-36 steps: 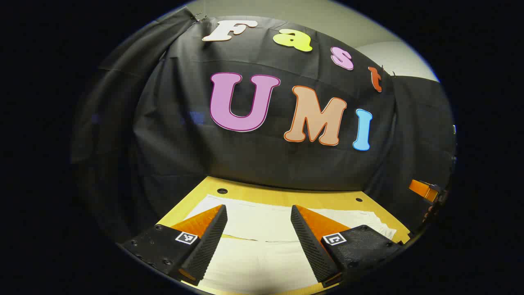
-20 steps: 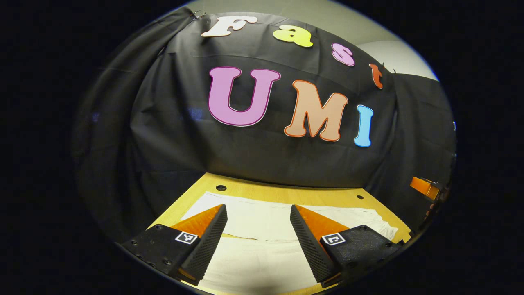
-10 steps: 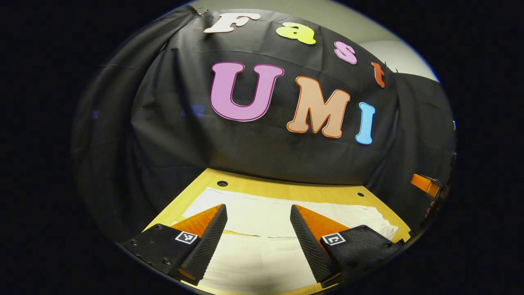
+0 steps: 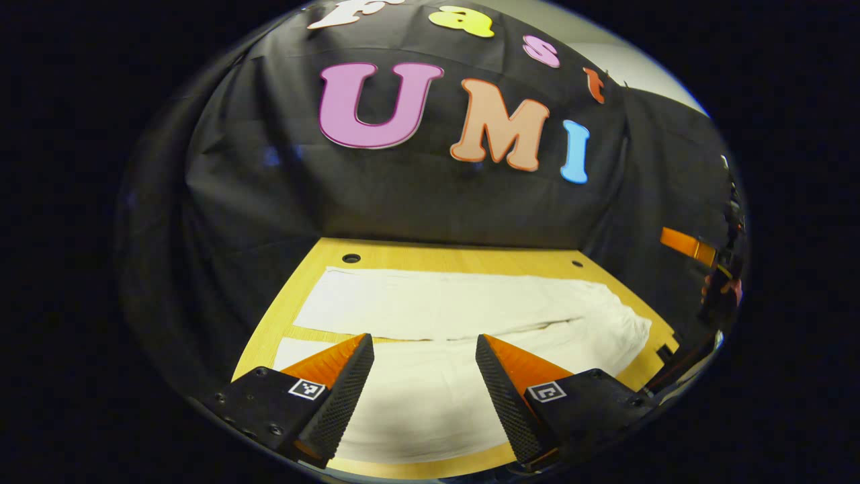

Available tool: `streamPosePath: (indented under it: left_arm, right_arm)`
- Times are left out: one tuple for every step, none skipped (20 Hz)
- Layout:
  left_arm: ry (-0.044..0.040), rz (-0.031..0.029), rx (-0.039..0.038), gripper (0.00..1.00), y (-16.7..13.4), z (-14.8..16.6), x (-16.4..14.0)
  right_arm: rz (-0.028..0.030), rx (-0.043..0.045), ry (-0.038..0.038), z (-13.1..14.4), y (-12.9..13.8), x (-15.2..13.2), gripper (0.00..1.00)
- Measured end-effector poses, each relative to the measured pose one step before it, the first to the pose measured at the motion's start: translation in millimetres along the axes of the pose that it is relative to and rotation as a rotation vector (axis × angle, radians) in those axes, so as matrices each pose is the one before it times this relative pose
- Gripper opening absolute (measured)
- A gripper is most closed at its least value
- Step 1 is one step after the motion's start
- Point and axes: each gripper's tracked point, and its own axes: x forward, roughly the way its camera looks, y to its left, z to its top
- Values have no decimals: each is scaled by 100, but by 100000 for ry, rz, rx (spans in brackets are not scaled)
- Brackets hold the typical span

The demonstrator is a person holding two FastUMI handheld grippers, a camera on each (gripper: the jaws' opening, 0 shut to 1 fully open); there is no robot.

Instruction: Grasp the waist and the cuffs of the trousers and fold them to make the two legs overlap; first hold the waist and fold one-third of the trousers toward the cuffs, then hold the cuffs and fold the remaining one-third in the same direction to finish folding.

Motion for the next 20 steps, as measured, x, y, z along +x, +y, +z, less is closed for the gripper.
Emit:
streamPosePath:
  left_arm:
    - [4419, -2841, 3831, 93, 63, -1449, -93]
    - [4774, -1347, 3071, 93, 485, -1791, -199]
    - [4283, -1799, 1657, 92, 274, -1135, -153]
    - [3135, -2874, 802, 92, -56, -790, 127]
    - [2668, -3150, 1042, 92, -207, -493, 27]
    - [3892, -2727, 2700, 92, 0, -1123, -69]
    - [5012, -1700, 4731, 92, 306, -1280, -107]
    - [5142, -1816, 5434, 91, 296, -1465, -5]
    - [4472, -2707, 4475, 92, 129, -1245, -113]
    - [3700, -3757, 2145, 92, -8, -1231, 84]
    - [5140, -3899, 618, 91, -105, -1528, 22]
    - [4915, -2371, 847, 92, 233, -1472, -51]
    - [4344, -1384, 1703, 92, 277, -1024, 87]
    - [3895, -648, 2374, 92, 193, -1008, 107]
    - [3845, -733, 2515, 92, 326, -1199, -6]
    - [3779, -816, 2490, 92, 140, -996, -207]
    - [3999, -849, 2427, 92, 227, -970, 153]
    - [3608, -840, 2775, 91, 273, -1111, 276]
    - [3154, -662, 3309, 91, 115, -828, 44]
    - [2737, -585, 3651, 91, 87, -728, 65]
  right_arm:
    - [538, -663, 924, -448, 140, -8, 96]
    - [537, -752, 698, -206, 185, -40, 96]
    - [507, -705, 576, -299, 202, -55, 96]
    - [434, -447, 698, -368, 157, -55, 96]
    - [424, -117, 894, -536, 212, 30, 96]
    - [524, 183, 1224, -367, 159, -83, 95]
    - [314, 162, 1083, -329, 117, -29, 92]
    - [375, 48, 736, -303, 173, -52, 96]
    - [134, -37, 641, -339, 97, -82, 95]
    - [-20, -72, 545, -166, -31, 10, 95]
    - [-111, 16, 736, -300, -37, -3, 95]
    - [-163, -57, 595, -143, 3, -25, 96]
    - [-501, -238, 371, -178, -139, 33, 96]
    - [-493, -231, 333, -98, -56, -33, 96]
    - [-570, -287, 523, -298, -238, -31, 95]
    - [-470, -270, 511, -124, -144, -49, 95]
    - [-559, -396, 501, -189, -187, 42, 95]
    - [-497, -346, 498, 20, -201, -21, 96]
    - [-306, -335, 534, -210, -181, -21, 96]
    - [-350, -610, 539, -199, -142, -20, 96]
